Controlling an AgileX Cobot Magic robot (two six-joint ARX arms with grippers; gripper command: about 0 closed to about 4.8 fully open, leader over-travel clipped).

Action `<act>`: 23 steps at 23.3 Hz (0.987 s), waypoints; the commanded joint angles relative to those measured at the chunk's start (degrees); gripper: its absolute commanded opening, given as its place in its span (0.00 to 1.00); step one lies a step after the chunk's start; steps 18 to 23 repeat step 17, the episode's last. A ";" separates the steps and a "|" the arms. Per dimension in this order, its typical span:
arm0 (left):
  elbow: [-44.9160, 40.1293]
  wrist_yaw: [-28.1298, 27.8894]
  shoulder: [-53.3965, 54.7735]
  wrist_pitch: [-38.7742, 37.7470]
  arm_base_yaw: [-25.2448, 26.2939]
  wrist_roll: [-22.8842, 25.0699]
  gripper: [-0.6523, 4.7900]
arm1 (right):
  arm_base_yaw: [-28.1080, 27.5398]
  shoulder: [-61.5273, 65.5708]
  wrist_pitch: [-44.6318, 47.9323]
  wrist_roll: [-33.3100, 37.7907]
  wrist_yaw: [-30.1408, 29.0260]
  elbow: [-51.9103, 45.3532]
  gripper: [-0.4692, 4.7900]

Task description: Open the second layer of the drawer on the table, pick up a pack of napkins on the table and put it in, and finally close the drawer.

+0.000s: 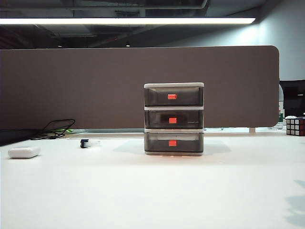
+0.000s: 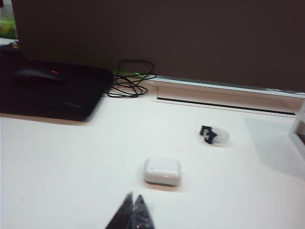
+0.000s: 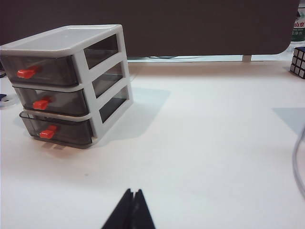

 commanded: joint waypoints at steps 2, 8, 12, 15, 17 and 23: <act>0.35 0.37 0.04 -0.20 0.00 -0.85 0.11 | 0.28 -0.11 0.85 -0.15 -0.04 -0.35 0.08; 0.35 0.37 0.04 -0.20 0.00 -0.85 0.11 | 0.28 -0.11 0.52 -0.17 -0.02 -0.35 0.08; 0.35 0.37 0.04 -0.20 0.00 -0.85 0.11 | 0.28 -0.11 0.52 -0.17 -0.02 -0.35 0.08; 0.35 0.37 0.04 -0.20 0.00 -0.85 0.11 | 0.28 -0.11 0.52 -0.17 -0.02 -0.35 0.08; 0.35 0.37 0.04 -0.20 0.00 -0.85 0.11 | 0.28 -0.11 0.52 -0.17 -0.02 -0.35 0.08; 0.35 0.37 0.04 -0.20 0.00 -0.85 0.11 | 0.28 -0.11 0.52 -0.17 -0.02 -0.35 0.08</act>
